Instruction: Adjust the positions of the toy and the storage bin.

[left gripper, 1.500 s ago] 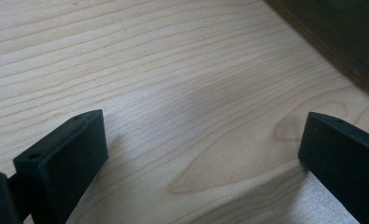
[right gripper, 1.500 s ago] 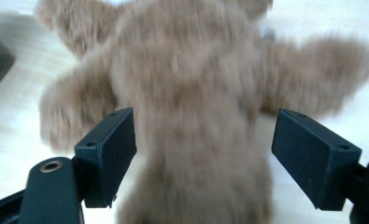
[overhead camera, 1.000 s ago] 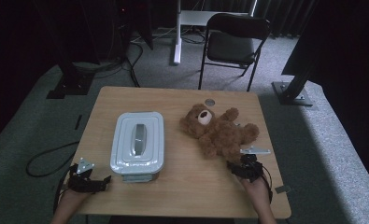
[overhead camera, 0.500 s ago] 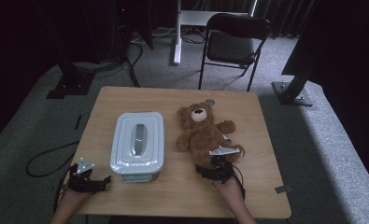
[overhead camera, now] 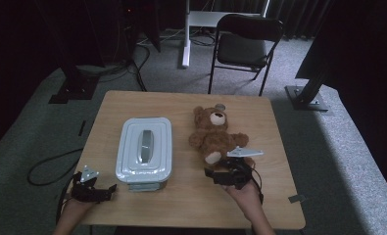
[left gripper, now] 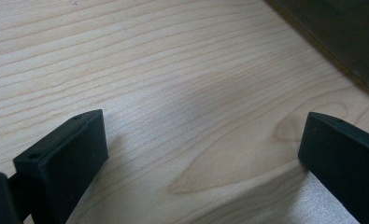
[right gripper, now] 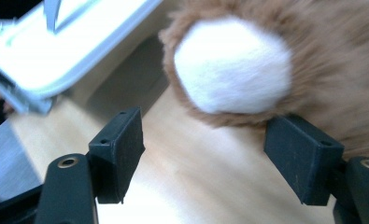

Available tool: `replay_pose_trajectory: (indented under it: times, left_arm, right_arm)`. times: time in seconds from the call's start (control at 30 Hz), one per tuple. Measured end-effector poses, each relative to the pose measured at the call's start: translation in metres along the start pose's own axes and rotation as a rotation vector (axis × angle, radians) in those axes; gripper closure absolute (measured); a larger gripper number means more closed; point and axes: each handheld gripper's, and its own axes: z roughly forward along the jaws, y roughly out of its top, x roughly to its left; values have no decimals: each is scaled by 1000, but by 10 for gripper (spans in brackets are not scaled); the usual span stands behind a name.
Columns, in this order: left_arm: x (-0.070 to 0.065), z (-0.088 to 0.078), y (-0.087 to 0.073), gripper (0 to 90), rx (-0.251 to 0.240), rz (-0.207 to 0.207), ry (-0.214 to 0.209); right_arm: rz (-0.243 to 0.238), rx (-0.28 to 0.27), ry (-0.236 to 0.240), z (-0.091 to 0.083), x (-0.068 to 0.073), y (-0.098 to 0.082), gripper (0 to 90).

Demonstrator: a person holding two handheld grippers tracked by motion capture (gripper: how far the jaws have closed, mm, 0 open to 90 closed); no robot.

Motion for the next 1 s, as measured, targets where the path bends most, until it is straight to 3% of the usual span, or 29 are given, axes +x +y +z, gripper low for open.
replay_pose_trajectory:
  times: [0.2,0.33,0.53,0.63,0.77,0.87,1.0]
  left_arm:
    - [0,0,0,19,-1,-2,0]
    - [0,0,0,19,-1,-1,0]
    - [0,0,0,19,-1,-2,0]
    - [0,0,0,19,-1,-2,0]
    - [0,0,0,19,-1,-2,0]
    - [0,0,0,19,-1,-3,0]
    - [0,0,0,20,-1,-2,0]
  right_arm:
    - [27,-125,-77,-34,-16,22,244]
    - [67,-137,-129,-34,-35,34,217]
    - [113,-79,-140,-8,-55,41,174]
    - [132,-39,-157,22,-67,44,177]
    - [143,-8,-175,42,-71,45,178]
    - [142,68,-211,70,-74,43,133]
    - [93,122,-247,94,-66,36,126]
